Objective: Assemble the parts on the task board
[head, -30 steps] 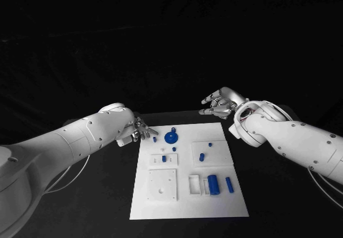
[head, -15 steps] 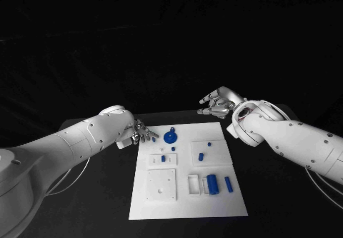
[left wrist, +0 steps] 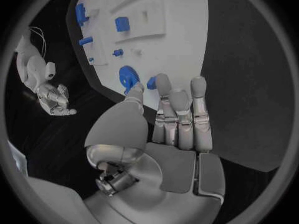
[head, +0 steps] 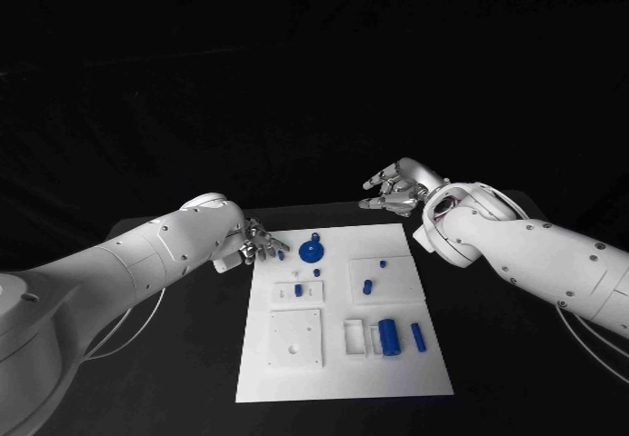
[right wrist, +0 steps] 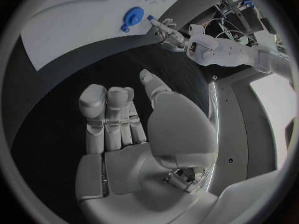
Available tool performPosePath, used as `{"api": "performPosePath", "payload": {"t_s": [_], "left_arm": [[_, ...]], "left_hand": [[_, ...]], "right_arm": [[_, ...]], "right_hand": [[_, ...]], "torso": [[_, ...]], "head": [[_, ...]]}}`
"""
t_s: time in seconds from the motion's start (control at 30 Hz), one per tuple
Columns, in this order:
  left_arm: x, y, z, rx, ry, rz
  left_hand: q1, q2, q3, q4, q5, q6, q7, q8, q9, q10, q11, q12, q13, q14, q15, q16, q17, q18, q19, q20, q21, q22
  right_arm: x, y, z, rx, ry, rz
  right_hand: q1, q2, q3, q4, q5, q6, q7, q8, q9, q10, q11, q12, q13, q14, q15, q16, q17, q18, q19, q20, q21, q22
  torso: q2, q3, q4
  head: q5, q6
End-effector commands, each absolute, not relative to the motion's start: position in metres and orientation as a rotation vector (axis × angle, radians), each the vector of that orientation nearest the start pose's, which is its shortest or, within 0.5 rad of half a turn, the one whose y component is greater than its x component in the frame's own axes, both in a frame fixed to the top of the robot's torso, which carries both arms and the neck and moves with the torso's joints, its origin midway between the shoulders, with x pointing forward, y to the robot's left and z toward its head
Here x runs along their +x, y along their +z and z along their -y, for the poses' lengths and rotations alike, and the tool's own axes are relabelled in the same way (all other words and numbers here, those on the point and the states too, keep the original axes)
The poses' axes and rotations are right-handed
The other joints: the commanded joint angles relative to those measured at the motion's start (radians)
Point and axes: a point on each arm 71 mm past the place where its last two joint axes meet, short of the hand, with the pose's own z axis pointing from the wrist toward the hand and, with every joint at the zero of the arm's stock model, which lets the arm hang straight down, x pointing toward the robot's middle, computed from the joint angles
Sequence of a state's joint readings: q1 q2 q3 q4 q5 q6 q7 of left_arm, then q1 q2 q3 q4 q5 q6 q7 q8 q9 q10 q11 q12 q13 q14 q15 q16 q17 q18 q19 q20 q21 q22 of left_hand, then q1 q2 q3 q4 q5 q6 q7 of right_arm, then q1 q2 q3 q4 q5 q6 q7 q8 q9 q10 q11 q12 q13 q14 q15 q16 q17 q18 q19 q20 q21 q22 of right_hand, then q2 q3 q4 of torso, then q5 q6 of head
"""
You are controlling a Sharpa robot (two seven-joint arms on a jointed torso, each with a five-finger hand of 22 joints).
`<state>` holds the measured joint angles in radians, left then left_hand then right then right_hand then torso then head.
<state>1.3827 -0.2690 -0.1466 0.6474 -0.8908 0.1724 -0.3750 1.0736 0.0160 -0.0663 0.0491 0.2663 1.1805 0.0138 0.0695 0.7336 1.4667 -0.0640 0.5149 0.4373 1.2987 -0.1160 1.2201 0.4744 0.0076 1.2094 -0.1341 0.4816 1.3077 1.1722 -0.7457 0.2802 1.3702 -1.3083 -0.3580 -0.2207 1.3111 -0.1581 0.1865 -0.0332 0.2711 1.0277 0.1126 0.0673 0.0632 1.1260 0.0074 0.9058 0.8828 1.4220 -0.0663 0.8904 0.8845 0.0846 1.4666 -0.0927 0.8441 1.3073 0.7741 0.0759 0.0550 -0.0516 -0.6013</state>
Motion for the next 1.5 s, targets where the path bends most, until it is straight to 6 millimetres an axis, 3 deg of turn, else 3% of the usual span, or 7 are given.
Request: {"api": "performPosePath", "payload": {"t_s": [0.03, 0.3, 0.8, 1.23, 1.27, 1.37, 1.5], "left_arm": [[0.6208, -0.1777, -0.1642, -0.39, -0.402, -2.184], [0.6205, -0.1806, -0.164, -0.399, -0.41, -2.189], [0.6218, -0.1824, -0.1667, -0.433, -0.431, -2.186], [0.6212, -0.183, -0.1645, -0.447, -0.463, -2.198], [0.6213, -0.183, -0.1648, -0.45, -0.464, -2.197], [0.6215, -0.1827, -0.1657, -0.456, -0.466, -2.191], [0.6215, -0.1823, -0.1665, -0.466, -0.468, -2.18]], "left_hand": [[0.011, 0.021, 0.003, -0.014, 0.007, -0.008, -0.003, 0.001, -0.01, 0.011, 0.008, -0.007, -0.001, -0.01, 0.001, 0.003, -0.002, -0.003, -0.008, 0.001, -0.005, 0.018], [0.036, 0.054, -0.01, -0.04, 0.012, -0.011, -0.004, 0.002, -0.028, 0.008, 0.008, -0.007, -0.001, -0.013, 0.002, 0.004, -0.004, -0.004, -0.01, 0.002, -0.007, 0.019], [0.049, 0.07, -0.007, -0.052, 0.012, -0.015, -0.003, 0.002, -0.034, 0.005, 0.009, -0.006, -0.001, -0.016, 0.002, 0.005, -0.005, -0.004, -0.012, 0.002, -0.008, 0.019], [0.146, 0.144, 0.074, -0.141, 0.055, -0.015, -0.005, 0.005, -0.033, 0.009, 0.008, -0.005, -0.002, -0.016, 0.0, 0.013, -0.003, -0.005, -0.014, 0.0, -0.004, 0.02], [0.166, 0.154, 0.12, -0.166, -0.037, -0.019, -0.004, 0.003, -0.033, 0.01, 0.008, -0.007, -0.003, -0.016, -0.002, 0.014, -0.003, -0.004, -0.014, -0.002, -0.002, 0.02], [0.101, 0.104, 0.292, -0.197, -0.028, -0.011, -0.003, 0.011, -0.007, 0.015, 0.008, -0.009, -0.005, -0.014, -0.001, 0.015, -0.001, -0.001, -0.017, -0.001, 0.008, 0.02], [0.071, 0.071, 0.363, -0.207, 0.053, -0.001, -0.008, 0.028, 0.046, 0.019, 0.004, -0.01, -0.006, -0.01, -0.004, 0.016, 0.001, 0.001, -0.017, -0.003, 0.016, 0.02]], "right_arm": [[0.5454, -0.0943, 0.2201, 0.27, 0.665, -1.446], [0.5453, -0.0941, 0.2193, 0.269, 0.666, -1.446], [0.5453, -0.0939, 0.2188, 0.269, 0.667, -1.446], [0.5457, -0.0941, 0.2186, 0.269, 0.666, -1.448], [0.5458, -0.0942, 0.2187, 0.269, 0.666, -1.448], [0.5459, -0.0943, 0.2192, 0.27, 0.665, -1.448], [0.546, -0.0943, 0.2201, 0.271, 0.663, -1.449]], "right_hand": [[-0.003, -0.002, -0.003, 0.004, 0.005, -0.005, -0.001, -0.005, 0.0, -0.002, -0.005, 0.002, -0.001, 0.006, -0.004, -0.007, 0.001, 0.006, 0.034, 0.004, -0.003, 0.103], [-0.003, -0.002, -0.003, 0.004, 0.005, -0.005, -0.001, -0.005, 0.0, -0.002, -0.005, 0.002, -0.001, 0.006, -0.004, -0.007, 0.001, 0.006, 0.034, 0.004, -0.003, 0.103], [-0.003, -0.002, -0.002, 0.003, 0.006, -0.002, -0.001, -0.005, 0.0, -0.001, -0.005, 0.003, -0.002, 0.007, -0.005, -0.007, 0.002, 0.006, 0.035, 0.003, -0.002, 0.104], [-0.004, -0.002, -0.002, 0.002, 0.006, 0.0, -0.002, -0.005, 0.0, 0.0, -0.006, 0.003, -0.002, 0.008, -0.005, -0.007, 0.003, 0.006, 0.036, 0.003, 0.0, 0.104], [-0.004, -0.002, -0.002, 0.002, 0.006, 0.0, -0.002, -0.005, 0.0, 0.0, -0.006, 0.003, -0.002, 0.008, -0.005, -0.007, 0.003, 0.006, 0.036, 0.003, 0.0, 0.104], [-0.004, -0.002, -0.002, 0.002, 0.006, 0.0, -0.002, -0.005, 0.0, 0.0, -0.006, 0.003, -0.002, 0.008, -0.005, -0.007, 0.003, 0.006, 0.036, 0.003, 0.0, 0.104], [-0.004, -0.002, -0.002, 0.002, 0.006, 0.0, -0.002, -0.005, 0.0, 0.0, -0.006, 0.003, -0.002, 0.008, -0.005, -0.007, 0.003, 0.006, 0.036, 0.003, 0.0, 0.104]], "torso": [[0.002, 0.0007, 0.0005], [0.001, 0.0002, 0.0005], [0.0, 0.0003, 0.0013], [-0.001, -0.0001, 0.0015], [0.0, -0.0001, 0.0015], [0.0, -0.0004, 0.0021], [-0.001, -0.001, 0.0035]], "head": [[-0.001, 0.0], [-0.003, -0.003], [-0.007, -0.006], [-0.005, -0.009], [-0.005, -0.008], [-0.004, -0.009], [-0.004, -0.01]]}}
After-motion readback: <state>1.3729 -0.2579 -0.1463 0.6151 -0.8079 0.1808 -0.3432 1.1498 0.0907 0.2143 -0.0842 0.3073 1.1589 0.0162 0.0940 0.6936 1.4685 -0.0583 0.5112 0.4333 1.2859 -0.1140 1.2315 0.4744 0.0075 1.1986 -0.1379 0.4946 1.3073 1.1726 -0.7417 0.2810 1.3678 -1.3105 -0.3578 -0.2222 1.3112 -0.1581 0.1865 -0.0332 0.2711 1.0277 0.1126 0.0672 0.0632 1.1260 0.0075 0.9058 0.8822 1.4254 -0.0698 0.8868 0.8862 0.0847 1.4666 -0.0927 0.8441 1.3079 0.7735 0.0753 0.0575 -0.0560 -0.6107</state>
